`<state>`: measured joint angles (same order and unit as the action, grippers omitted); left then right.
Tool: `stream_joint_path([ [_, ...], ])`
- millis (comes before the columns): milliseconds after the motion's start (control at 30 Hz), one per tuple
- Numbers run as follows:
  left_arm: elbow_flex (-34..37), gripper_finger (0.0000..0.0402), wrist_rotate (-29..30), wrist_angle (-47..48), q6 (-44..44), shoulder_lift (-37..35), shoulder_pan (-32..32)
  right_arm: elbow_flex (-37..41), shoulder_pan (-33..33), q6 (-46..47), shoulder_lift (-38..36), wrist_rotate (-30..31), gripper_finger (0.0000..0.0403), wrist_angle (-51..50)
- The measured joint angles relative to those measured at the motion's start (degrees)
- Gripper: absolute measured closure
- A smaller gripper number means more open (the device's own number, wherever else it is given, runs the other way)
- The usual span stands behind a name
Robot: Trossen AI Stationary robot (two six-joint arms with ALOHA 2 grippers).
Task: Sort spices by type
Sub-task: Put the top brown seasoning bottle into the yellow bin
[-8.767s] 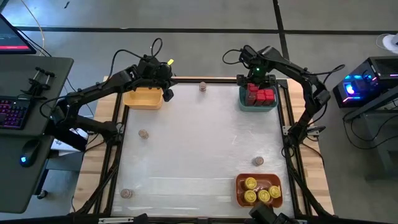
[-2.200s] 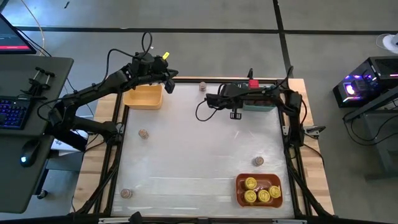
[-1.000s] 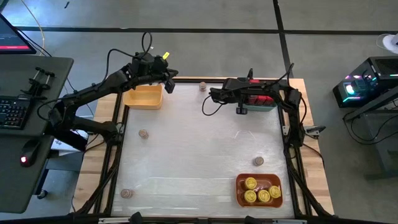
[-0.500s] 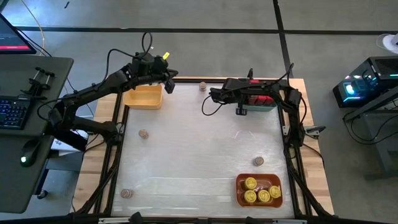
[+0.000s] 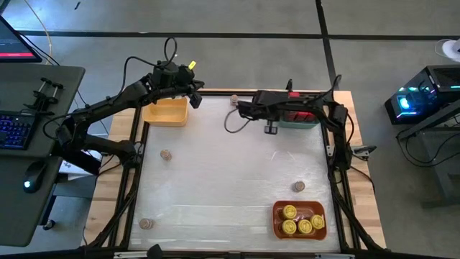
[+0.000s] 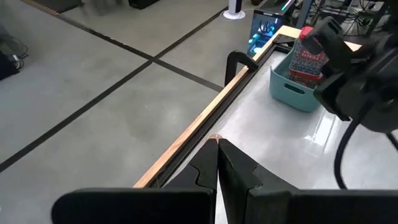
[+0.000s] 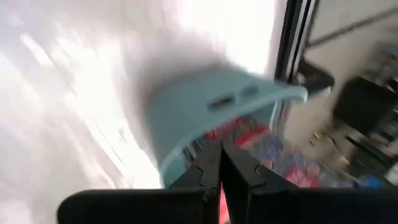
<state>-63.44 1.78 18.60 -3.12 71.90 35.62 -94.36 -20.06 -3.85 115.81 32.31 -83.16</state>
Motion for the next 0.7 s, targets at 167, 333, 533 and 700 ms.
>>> stream_joint_path([
  [167,0.0,0.0402,-0.02,0.5,1.11,0.0,0.0,-7.56,-0.71,-1.13,0.0,-9.64,0.0403,9.59],
  [333,0.02,0.0402,-0.2,5.11,1.81,-1.17,0.0,-14.08,-3.57,2.33,0.0,-22.74,0.0403,20.68],
  [533,0.02,0.0402,-0.23,9.9,1.07,-2.96,-0.01,-15.76,-7.62,9.25,0.27,-32.11,0.0398,33.09],
  [700,0.02,0.0402,-0.39,13.6,2.26,-3.93,0.0,-15.81,-12.86,17.04,3.97,-41.88,0.0331,38.26],
])
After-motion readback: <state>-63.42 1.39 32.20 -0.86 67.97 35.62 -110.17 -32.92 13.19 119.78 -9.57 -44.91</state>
